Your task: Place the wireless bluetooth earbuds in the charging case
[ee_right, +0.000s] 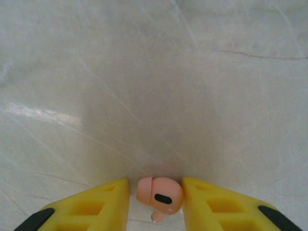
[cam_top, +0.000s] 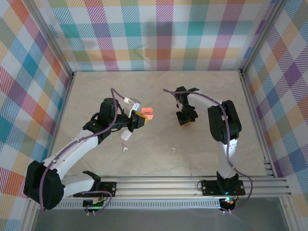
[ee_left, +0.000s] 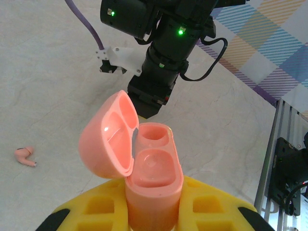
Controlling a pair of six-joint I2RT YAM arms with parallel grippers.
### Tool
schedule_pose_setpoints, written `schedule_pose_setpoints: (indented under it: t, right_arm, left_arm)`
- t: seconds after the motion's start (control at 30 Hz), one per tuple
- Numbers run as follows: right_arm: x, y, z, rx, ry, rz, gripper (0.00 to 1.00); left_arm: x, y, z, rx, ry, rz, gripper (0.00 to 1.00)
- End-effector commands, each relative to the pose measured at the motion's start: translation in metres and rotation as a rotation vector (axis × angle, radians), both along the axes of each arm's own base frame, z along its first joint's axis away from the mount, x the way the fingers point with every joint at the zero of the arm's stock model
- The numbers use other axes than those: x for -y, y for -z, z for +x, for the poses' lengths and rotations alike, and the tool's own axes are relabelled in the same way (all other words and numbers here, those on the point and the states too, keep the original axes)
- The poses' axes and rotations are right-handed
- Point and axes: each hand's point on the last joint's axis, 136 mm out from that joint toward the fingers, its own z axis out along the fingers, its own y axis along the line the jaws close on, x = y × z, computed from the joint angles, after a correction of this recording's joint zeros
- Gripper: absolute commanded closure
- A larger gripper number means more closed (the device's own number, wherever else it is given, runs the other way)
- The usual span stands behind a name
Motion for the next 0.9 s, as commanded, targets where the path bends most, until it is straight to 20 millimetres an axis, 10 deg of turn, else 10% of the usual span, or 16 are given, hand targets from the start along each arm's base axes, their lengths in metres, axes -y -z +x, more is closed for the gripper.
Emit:
schedule_pose_setpoints:
  t: [0.0,0.4,0.87]
  right_arm:
    - [0.004,0.01,-0.003,-0.031,-0.002,-0.014,0.67]
    - [0.0,-0.009,0.004,0.028,0.006,0.022,0.75]
    - [-0.015,-0.082,0.016,0.169,0.001,0.144,0.78]
  left_arm:
    - [-0.001,-0.012,0.001,0.011,0.003,-0.021,1.0]
    - [0.001,-0.012,0.004,0.013,0.007,-0.02,1.0]
    - [-0.001,-0.014,0.005,0.021,-0.021,-0.055,1.0]
